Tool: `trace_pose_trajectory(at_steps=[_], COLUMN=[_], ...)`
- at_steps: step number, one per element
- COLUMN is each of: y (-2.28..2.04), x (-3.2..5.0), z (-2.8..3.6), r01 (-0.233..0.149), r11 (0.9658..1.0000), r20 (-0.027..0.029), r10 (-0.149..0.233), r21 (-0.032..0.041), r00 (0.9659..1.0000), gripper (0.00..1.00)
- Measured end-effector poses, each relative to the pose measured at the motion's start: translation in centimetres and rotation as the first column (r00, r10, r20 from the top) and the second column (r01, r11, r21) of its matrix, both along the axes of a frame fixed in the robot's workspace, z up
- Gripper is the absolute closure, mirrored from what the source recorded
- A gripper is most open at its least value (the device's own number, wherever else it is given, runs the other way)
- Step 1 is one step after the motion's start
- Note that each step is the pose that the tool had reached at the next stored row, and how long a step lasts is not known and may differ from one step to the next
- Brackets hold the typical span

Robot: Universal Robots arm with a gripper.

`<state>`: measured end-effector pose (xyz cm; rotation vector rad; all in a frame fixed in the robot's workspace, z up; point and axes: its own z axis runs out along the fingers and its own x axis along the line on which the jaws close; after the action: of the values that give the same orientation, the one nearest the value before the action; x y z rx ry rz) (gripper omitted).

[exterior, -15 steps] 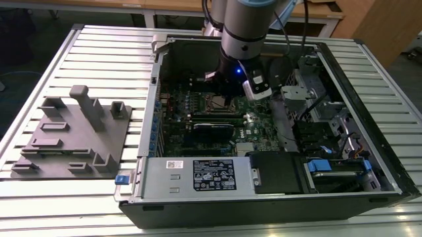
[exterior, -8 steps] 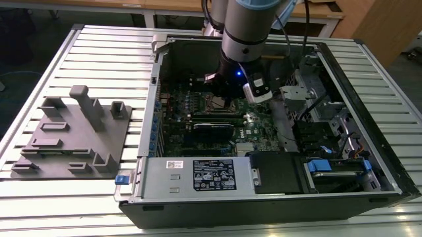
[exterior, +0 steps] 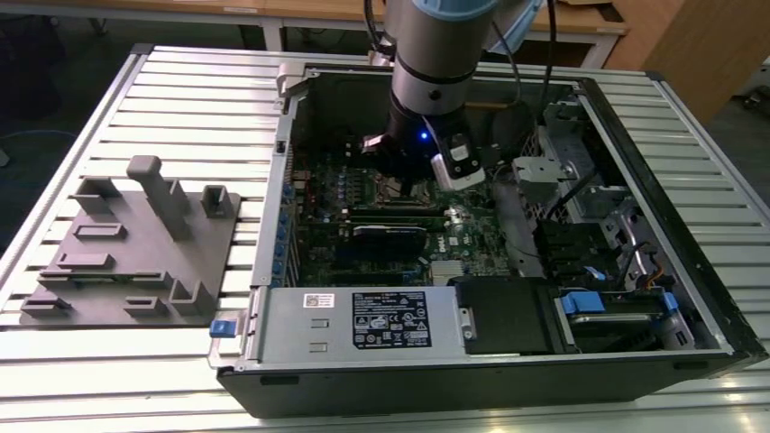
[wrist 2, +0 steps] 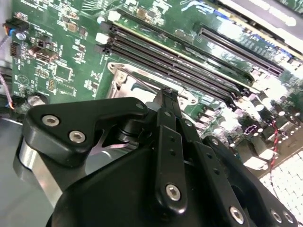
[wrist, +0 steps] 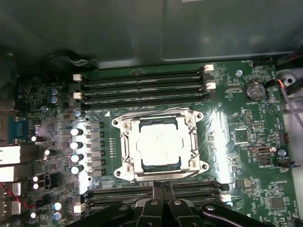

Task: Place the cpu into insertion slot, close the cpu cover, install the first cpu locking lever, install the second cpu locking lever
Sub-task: 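Install the second cpu locking lever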

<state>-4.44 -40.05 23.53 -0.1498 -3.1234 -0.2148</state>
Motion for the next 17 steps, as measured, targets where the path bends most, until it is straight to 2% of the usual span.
trace_pose_trajectory(at_steps=[10, 17], y=[-0.61, -0.81], x=[-1.27, -1.88], z=[-0.11, -0.28], r01=[-0.004, -0.004], r11=[0.9997, 0.9997], r20=[0.0001, 0.0001], r10=[0.004, 0.004], r21=[0.024, 0.0258], r00=[1.0, 1.0], gripper=[0.9, 0.9])
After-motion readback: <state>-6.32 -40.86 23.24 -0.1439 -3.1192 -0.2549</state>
